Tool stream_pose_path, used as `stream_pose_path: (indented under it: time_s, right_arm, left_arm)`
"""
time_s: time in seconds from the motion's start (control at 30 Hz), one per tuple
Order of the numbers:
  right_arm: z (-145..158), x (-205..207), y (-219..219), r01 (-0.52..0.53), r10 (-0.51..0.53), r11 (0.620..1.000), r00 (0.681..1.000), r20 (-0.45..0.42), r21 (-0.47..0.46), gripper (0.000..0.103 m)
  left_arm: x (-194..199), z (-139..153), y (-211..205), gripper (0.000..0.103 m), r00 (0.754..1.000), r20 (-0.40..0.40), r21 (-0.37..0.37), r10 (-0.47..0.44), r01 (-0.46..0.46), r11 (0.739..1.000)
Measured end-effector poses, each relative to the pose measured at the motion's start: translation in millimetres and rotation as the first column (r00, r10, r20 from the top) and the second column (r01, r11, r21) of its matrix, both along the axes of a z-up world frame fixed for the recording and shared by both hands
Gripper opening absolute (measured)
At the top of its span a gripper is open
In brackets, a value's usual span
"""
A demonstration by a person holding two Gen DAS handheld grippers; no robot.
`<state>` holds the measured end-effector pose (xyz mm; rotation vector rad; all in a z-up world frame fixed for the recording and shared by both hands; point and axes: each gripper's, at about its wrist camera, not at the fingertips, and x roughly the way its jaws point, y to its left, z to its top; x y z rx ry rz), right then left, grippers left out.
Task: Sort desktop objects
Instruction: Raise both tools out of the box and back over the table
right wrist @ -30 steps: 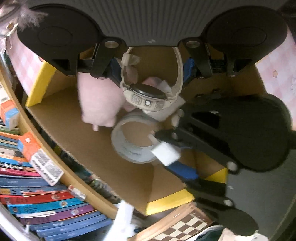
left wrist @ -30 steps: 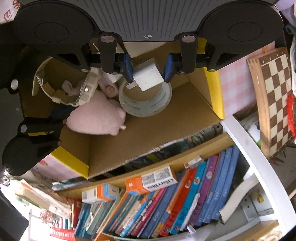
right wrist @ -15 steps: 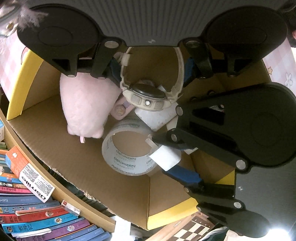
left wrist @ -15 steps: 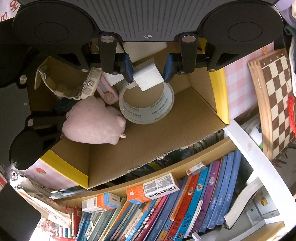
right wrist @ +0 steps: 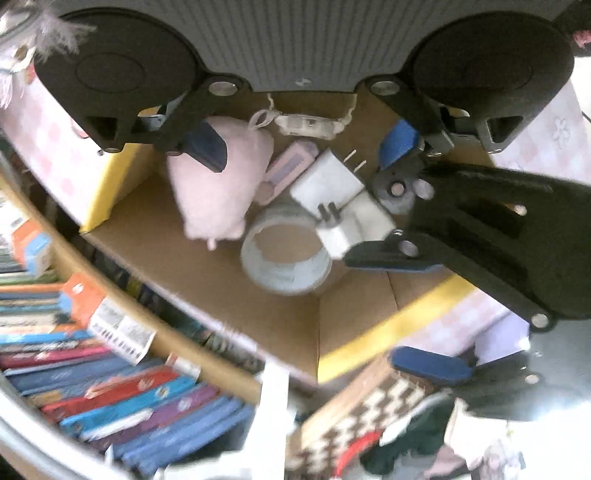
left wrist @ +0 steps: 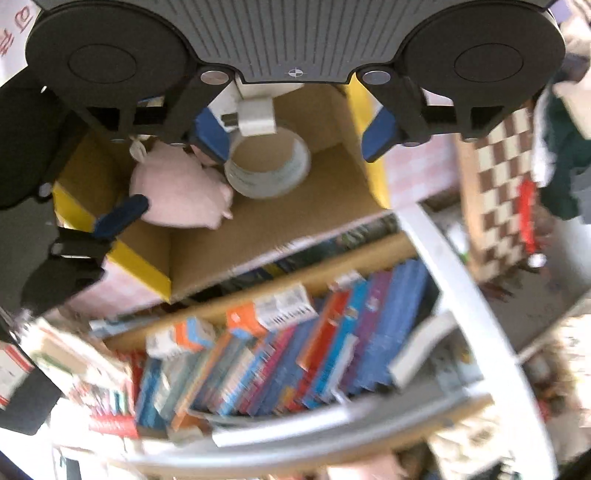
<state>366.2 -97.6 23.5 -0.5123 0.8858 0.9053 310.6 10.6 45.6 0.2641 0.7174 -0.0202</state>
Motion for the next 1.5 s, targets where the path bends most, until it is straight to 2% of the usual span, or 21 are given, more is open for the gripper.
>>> stream_pose_path:
  time_s: [0.17,0.37,0.6,0.73,0.9,1.0,1.13,1.27,1.4,1.5]
  right_arm:
    - [22.7,-18.1,-20.4,0.099,-0.110,0.989,0.989,0.102,0.111,0.093]
    - [44.7,-61.0,-46.5,0.196,-0.240,0.953,0.955,0.177,0.231,0.096]
    - [51.4,-113.6,-72.9,0.324,-0.401,0.887,0.894,0.200,0.330,0.096]
    - [45.4,-147.0,-83.8,0.386,-0.481,0.845,0.852,0.209,0.371,0.096]
    - [33.2,-197.4,-97.3,0.444,-0.549,0.808,0.806,0.223,0.387,0.097]
    - [23.4,-225.7,-104.8,0.466,-0.568,0.797,0.794,0.216,0.383,0.098]
    - [11.1,-259.4,-109.3,0.480,-0.572,0.802,0.787,0.230,0.356,0.100]
    - [0.8,-282.2,-113.9,0.505,-0.588,0.791,0.782,0.204,0.346,0.101]
    - [-5.3,-295.3,-118.4,0.546,-0.627,0.759,0.761,0.169,0.355,0.102]
    - [-8.6,-300.6,-119.1,0.566,-0.643,0.748,0.748,0.167,0.346,0.103]
  left_arm:
    - [-40.2,23.2,5.4,0.097,0.992,0.103,-0.045,0.073,-0.069,0.997]
    - [-86.1,34.4,8.2,0.101,0.977,0.167,-0.101,0.133,-0.117,0.988]
    - [-135.9,37.4,10.6,0.101,0.961,0.209,-0.164,0.179,-0.146,0.976]
    - [-167.3,32.4,4.9,0.102,0.958,0.221,-0.170,0.184,-0.149,0.974]
    - [-208.1,21.0,-4.0,0.103,0.955,0.220,-0.182,0.197,-0.158,0.970]
    - [-231.3,10.5,-6.1,0.103,0.957,0.203,-0.196,0.208,-0.168,0.966]
    - [-255.9,-5.7,-5.5,0.103,0.963,0.157,-0.196,0.219,-0.187,0.963]
    - [-276.0,-15.6,-3.8,0.103,0.961,0.133,-0.191,0.244,-0.216,0.957]
    - [-291.6,-21.1,-4.8,0.103,0.960,0.129,-0.185,0.250,-0.224,0.957]
    - [-297.3,-23.9,-8.3,0.103,0.965,0.116,-0.169,0.234,-0.213,0.962]
